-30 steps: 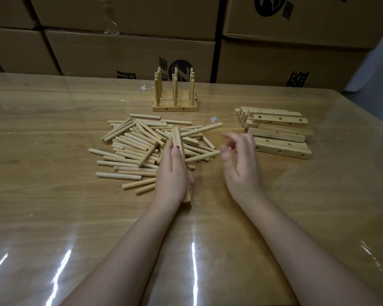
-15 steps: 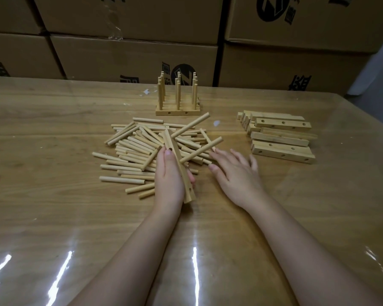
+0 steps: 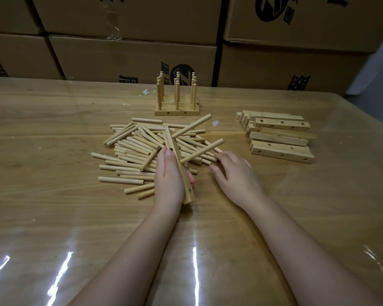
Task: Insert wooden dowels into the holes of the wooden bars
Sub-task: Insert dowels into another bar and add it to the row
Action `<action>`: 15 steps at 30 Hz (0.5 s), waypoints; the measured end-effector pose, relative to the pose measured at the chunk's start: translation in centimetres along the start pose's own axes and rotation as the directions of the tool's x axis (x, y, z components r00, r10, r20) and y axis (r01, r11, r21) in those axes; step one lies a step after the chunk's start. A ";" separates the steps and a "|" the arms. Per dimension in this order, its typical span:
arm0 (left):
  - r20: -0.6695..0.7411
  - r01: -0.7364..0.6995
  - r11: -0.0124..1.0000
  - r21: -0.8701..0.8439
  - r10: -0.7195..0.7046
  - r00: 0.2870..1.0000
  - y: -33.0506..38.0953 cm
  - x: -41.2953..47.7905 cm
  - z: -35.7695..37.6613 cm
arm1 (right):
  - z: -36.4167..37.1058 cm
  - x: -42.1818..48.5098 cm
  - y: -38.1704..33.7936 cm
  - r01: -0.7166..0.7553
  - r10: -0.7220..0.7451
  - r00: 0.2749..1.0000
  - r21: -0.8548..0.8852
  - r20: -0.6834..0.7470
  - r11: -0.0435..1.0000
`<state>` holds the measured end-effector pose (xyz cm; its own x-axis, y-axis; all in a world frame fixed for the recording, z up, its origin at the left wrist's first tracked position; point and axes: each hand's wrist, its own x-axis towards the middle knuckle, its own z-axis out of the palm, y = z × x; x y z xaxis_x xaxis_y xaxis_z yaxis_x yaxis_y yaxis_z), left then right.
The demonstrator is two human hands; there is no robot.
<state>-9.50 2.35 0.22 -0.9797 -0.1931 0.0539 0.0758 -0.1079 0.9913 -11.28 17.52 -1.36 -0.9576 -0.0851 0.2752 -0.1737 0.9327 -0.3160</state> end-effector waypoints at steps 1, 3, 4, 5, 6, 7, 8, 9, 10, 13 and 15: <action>0.000 -0.005 1.000 0.001 0.005 1.000 0.0 0.0 0.0 | -0.1 0.0 -0.1 -0.008 0.008 1.000 0.003 -0.022 1.000; 0.002 -0.013 1.000 0.005 0.013 1.000 0.0 0.0 0.0 | -0.2 0.1 -0.1 -0.010 0.009 0.998 -0.009 -0.065 1.000; 0.003 -0.017 1.000 0.005 0.017 1.000 0.0 0.0 0.0 | -0.2 0.1 -0.1 -0.006 0.004 0.997 -0.020 -0.083 1.000; 0.003 -0.018 1.000 0.003 0.018 1.000 0.0 0.0 0.0 | -0.2 0.2 -0.1 -0.003 0.000 0.995 -0.032 -0.097 0.999; 0.003 -0.016 1.000 0.000 0.016 1.000 0.0 0.0 0.0 | -0.2 0.2 -0.1 -0.003 -0.002 0.994 -0.046 -0.108 0.999; 0.002 -0.013 1.000 -0.004 0.013 1.000 0.0 0.0 0.0 | -0.2 0.2 -0.1 -0.007 0.000 0.993 -0.060 -0.120 0.998; 0.000 -0.010 1.000 -0.007 0.010 1.000 -0.1 0.0 0.0 | -0.2 0.1 -0.1 -0.021 0.012 0.991 -0.067 -0.137 0.998; -0.003 -0.007 1.000 -0.008 0.007 1.000 -0.1 0.0 0.0 | -0.3 0.1 -0.1 -0.050 0.040 0.987 -0.063 -0.154 0.997; -0.005 -0.004 1.000 -0.004 0.004 1.000 -0.2 0.1 0.0 | -0.4 0.1 -0.1 -0.091 0.081 0.983 -0.051 -0.164 0.995; -0.010 -0.009 1.000 0.006 0.009 1.000 -0.2 0.1 0.0 | -0.6 0.1 -0.2 -0.196 0.193 0.971 -0.004 -0.144 0.981; -0.010 -0.019 1.000 0.005 0.019 1.000 -0.1 0.1 0.0 | -0.7 0.1 -0.3 -0.197 0.204 0.969 0.062 -0.139 0.978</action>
<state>-9.58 2.33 0.08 -0.9761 -0.2052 0.0711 0.0930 -0.0993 0.9907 -11.13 17.52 -0.63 -0.9315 0.1564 0.3284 0.0046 0.9078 -0.4193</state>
